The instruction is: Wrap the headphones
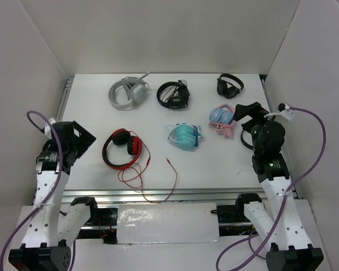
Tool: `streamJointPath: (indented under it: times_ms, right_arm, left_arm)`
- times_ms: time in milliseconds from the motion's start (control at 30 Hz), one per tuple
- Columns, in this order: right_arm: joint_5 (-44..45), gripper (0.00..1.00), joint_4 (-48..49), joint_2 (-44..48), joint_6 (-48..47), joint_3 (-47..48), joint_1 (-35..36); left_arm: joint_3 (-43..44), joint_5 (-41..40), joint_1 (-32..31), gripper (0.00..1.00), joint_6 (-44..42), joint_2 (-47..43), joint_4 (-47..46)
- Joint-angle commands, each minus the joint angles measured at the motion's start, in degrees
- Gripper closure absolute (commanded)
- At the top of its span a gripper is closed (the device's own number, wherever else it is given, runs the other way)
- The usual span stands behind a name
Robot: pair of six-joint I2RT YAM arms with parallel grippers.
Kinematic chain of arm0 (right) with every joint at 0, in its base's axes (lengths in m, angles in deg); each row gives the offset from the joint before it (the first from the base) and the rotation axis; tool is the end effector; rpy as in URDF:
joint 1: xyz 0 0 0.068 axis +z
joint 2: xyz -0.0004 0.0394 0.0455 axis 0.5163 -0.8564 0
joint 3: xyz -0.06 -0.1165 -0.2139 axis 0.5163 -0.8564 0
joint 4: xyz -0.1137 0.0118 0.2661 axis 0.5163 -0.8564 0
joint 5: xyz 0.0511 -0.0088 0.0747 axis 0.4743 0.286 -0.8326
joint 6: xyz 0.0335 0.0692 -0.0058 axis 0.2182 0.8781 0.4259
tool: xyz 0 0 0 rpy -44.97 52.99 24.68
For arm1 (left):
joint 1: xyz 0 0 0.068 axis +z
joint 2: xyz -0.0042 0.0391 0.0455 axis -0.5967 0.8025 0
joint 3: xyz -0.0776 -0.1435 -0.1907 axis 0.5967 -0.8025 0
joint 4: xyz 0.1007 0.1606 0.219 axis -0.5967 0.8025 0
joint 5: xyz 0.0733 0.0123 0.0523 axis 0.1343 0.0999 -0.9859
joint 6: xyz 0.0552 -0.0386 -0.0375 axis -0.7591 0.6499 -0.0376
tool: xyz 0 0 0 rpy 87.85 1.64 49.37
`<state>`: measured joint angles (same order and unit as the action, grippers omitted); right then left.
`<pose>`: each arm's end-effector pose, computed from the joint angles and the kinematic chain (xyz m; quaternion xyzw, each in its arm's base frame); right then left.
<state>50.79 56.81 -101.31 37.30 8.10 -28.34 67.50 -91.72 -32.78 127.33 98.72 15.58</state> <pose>0.2415 -0.0009 0.3343 0.2480 0.6799 0.1402 0.6757 0.2263 0.0318 0.3013 -0.4419 0.7725 -0.0612 0.4518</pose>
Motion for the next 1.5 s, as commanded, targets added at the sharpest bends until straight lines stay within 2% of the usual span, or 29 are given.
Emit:
streamJointPath:
  times_ms: [0, 167, 267, 400, 633, 767, 1000, 1033, 1100, 1133, 1200, 1233, 1300, 1333, 1400, 1467]
  right_arm:
    - [-1.0, 0.00, 5.1, 0.0, 1.0, -0.4, 0.2]
    - [-0.6, 0.00, 8.6, 1.5, 0.7, -3.7, 0.2]
    - [1.6, 0.00, 4.0, 0.5, 3.1, -2.0, 0.2]
    - [2.9, 0.00, 3.1, -0.4, 2.6, -2.4, 0.2]
    - [0.6, 0.00, 3.7, -1.2, 1.5, -3.9, 0.2]
    - [1.6, 0.00, 1.8, -2.5, 1.5, -3.1, 0.2]
    - [2.3, 0.00, 1.4, -1.4, 2.8, -4.0, 0.2]
    - [2.7, 0.00, 1.1, -0.9, 2.7, -4.3, 0.2]
    - [2.8, 0.00, 0.6, -0.4, 2.4, -4.4, 0.2]
    - [3.1, 0.00, -0.1, 0.0, 2.4, -4.4, 0.2]
    - [3.0, 0.00, -0.9, 0.5, 2.2, -4.3, 0.2]
    - [2.9, 0.00, -1.0, 0.9, 2.2, -4.2, 0.2]
    - [2.4, 0.00, -0.9, 1.7, 2.4, -4.9, 0.2]
    - [1.3, 0.00, -0.6, 2.2, 2.5, -5.3, 0.2]
    - [-0.3, 0.00, 1.2, 3.4, 2.6, -6.7, 0.2]
    - [-3.5, 0.00, 2.4, 4.1, 1.9, -7.3, 0.1]
  left_arm:
    - [-3.8, -0.3, -0.1, 0.01, 5.0, -3.4, 7.0]
    - [-11.1, 3.4, 0.1, 0.01, 8.7, -7.2, 6.6]
    - [-19.4, 8.5, 0.0, 0.01, 10.3, -6.4, 1.7]
    - [-23.9, 12.1, -0.6, 0.01, 10.4, -4.3, -6.5]
    - [-22.2, 7.6, -6.9, 0.01, 11.4, 6.8, -13.5]
    - [-22.6, 8.4, -10.3, 0.03, 13.2, 13.2, -18.1]
    - [-21.5, 4.2, -13.6, 0.33, 16.1, 19.0, -18.8]
    - [-21.2, 3.9, -13.9, 0.40, 16.1, 19.4, -19.3]
    - [-20.1, 2.3, -14.6, 0.49, 16.3, 20.6, -19.1]
    - [-19.3, 1.8, -14.8, 0.58, 16.3, 21.0, -18.9]
    - [-18.9, 1.0, -14.8, 0.66, 16.2, 22.4, -19.2]
    - [-18.7, 0.7, -14.9, 0.76, 16.2, 22.8, -19.3]
    - [-17.7, 0.5, -14.8, 0.84, 15.5, 23.6, -19.4]
    - [-17.0, 0.1, -14.8, 0.92, 15.4, 23.7, -19.2]
    - [-16.1, -0.5, -15.0, 1.00, 14.7, 23.4, -19.2]
    - [-13.8, -2.1, -15.0, 1.00, 13.4, 22.9, -18.8]
